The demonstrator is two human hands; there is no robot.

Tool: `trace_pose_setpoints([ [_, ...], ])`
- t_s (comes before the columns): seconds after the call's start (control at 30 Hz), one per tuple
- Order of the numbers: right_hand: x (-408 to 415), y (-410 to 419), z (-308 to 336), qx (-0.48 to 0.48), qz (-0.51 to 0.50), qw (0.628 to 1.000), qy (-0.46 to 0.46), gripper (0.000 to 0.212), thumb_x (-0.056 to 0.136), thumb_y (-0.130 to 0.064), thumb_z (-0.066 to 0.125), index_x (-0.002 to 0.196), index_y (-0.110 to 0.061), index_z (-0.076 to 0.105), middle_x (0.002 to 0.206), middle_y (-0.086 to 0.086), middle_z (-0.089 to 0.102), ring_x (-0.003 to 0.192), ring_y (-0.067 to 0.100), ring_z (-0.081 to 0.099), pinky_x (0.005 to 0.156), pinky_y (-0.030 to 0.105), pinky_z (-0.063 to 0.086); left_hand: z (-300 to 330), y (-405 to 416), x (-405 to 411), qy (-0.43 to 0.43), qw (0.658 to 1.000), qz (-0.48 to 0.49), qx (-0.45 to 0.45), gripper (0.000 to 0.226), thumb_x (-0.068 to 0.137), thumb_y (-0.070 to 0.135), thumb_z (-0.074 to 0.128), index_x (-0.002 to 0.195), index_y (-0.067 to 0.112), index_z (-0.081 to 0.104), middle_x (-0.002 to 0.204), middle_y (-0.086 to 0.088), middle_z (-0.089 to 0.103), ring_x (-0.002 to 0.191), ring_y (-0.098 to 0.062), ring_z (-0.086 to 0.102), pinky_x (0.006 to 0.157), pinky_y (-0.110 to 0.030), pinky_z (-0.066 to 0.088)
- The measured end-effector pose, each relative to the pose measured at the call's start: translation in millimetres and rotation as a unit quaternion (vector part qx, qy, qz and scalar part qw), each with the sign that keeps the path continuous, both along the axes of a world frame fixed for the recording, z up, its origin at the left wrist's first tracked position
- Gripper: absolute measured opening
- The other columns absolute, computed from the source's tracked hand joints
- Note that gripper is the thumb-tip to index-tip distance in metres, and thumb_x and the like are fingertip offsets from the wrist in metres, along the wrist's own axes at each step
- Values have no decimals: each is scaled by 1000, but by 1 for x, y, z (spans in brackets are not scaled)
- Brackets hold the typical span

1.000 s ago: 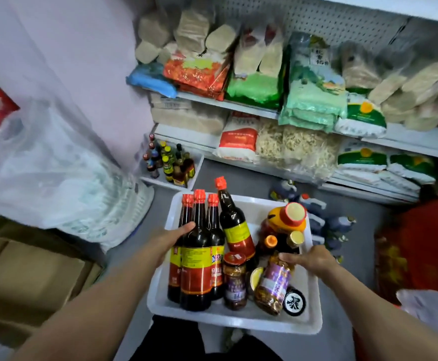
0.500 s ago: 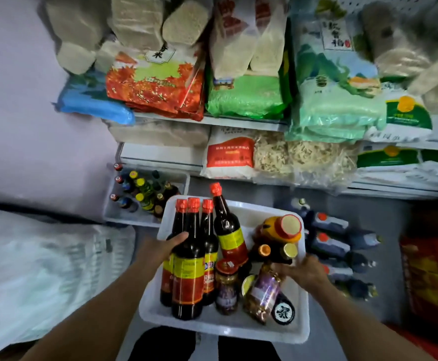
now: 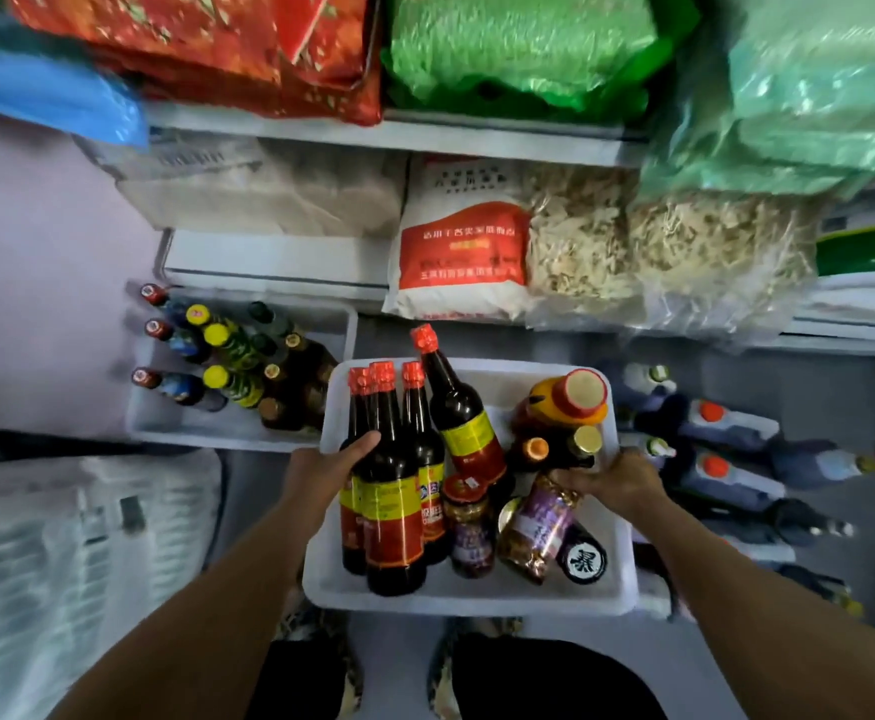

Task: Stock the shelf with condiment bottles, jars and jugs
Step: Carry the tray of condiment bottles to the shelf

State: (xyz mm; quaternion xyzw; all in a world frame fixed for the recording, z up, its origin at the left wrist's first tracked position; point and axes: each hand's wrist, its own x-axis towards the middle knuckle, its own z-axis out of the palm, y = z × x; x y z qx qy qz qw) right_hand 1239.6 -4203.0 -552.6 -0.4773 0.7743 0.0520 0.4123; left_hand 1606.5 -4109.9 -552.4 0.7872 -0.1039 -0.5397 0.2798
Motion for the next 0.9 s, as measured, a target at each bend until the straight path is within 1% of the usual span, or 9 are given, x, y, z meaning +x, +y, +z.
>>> trace_pose_setpoints([
  [0.07, 3, -6, -26, -5, 4, 1000, 9, 60, 45, -64, 90, 65, -21, 51, 76, 1, 62, 61, -2, 49, 45, 18, 36, -28, -6, 0, -5, 1000, 2, -8, 76, 45, 62, 87, 104, 18, 68, 93, 3, 72, 88, -15, 67, 59, -25, 47],
  [0.13, 5, -14, -54, 3, 16, 1000, 15, 68, 43, -67, 89, 75, -15, 59, 86, 5, 66, 68, 6, 57, 50, 23, 42, -57, -12, 0, -8, 1000, 2, -12, 85, 40, 66, 85, 108, 18, 66, 94, 4, 70, 91, -16, 66, 61, -25, 49],
  [0.23, 6, -28, -95, 9, 25, 1000, 2, 89, 42, -67, 89, 102, -6, 66, 103, 10, 69, 95, 24, 65, 79, 36, 55, -105, -28, -1, -30, 999, 14, 15, 131, 30, 75, 82, 136, 5, 48, 131, -12, 59, 117, -31, 57, 94, -42, 49],
  [0.27, 7, -33, -108, 5, 26, 1000, 3, 90, 41, -67, 89, 103, -7, 66, 104, 10, 70, 97, 25, 65, 83, 37, 54, -119, -34, -1, -41, 999, 7, 24, 142, 25, 79, 79, 141, 5, 43, 139, -15, 52, 123, -34, 53, 100, -46, 46],
  [0.33, 8, -41, -133, -9, 22, 1000, 13, 90, 41, -69, 88, 101, -7, 66, 103, 9, 69, 96, 24, 65, 78, 34, 52, -147, -46, 1, -50, 998, -12, 28, 153, 12, 86, 73, 139, 5, 46, 137, -16, 54, 121, -36, 54, 97, -46, 47],
  [0.47, 10, -56, -180, -25, 21, 999, 12, 107, 42, -71, 87, 117, 0, 60, 115, 13, 65, 106, 28, 62, 82, 33, 52, -192, -66, 4, -61, 998, -31, 2, 152, 13, 86, 73, 138, 3, 45, 134, -17, 56, 117, -37, 55, 83, -38, 46],
  [0.6, 18, -80, -203, -36, 45, 998, 36, 119, 44, -75, 83, 128, 4, 52, 124, 17, 62, 112, 30, 60, 81, 32, 49, -231, -80, 8, -66, 998, -15, -20, 146, 19, 78, 77, 139, 2, 44, 140, -19, 50, 123, -38, 52, 96, -45, 49],
  [0.7, 22, -87, -204, -51, 33, 997, 43, 130, 40, -74, 85, 135, 4, 44, 129, 17, 58, 118, 30, 57, 88, 35, 51, -250, -82, 9, -58, 998, 1, -24, 142, 22, 74, 77, 139, 1, 45, 144, -21, 47, 127, -38, 49, 97, -45, 44],
  [0.9, 26, -82, -211, -25, 27, 998, 46, 125, 42, -71, 86, 135, 2, 44, 129, 15, 57, 118, 29, 56, 96, 39, 51, -256, -84, 16, -55, 998, -24, -6, 141, 22, 79, 76, 136, 0, 49, 131, -20, 58, 115, -37, 57, 96, -47, 50],
])
